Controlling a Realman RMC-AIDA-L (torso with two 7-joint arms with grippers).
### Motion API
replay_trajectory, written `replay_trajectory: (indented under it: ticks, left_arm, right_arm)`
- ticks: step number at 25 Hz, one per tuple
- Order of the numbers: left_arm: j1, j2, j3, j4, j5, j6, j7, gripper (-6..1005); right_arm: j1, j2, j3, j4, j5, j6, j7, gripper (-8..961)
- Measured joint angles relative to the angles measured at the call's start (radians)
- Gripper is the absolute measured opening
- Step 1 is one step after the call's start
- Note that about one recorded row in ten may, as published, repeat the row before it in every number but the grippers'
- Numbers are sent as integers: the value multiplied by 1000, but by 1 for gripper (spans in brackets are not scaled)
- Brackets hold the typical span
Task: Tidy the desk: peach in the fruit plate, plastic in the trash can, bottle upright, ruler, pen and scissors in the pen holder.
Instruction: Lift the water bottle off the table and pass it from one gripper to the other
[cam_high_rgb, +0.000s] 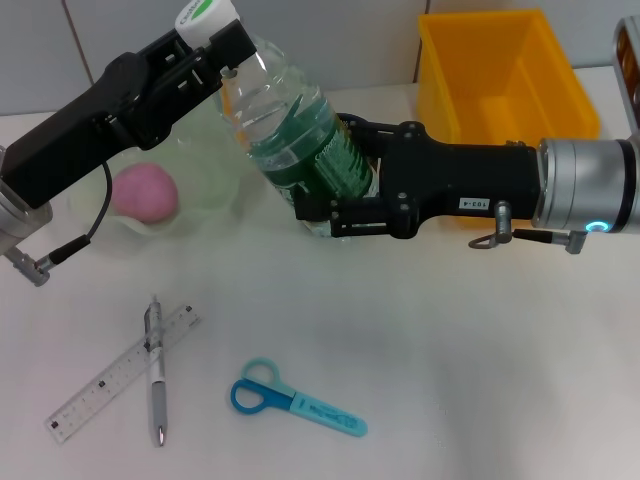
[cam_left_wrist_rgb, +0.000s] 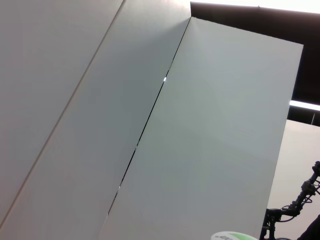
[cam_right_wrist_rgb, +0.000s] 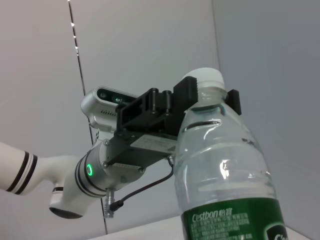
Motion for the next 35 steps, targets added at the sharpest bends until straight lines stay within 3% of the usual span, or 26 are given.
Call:
replay_trajectory:
  ticks: [35]
  left_arm:
    - [7,4,0,0,5,3,7,438]
  right_arm:
    - [-22,-13,34,-22,0,-49,63,736]
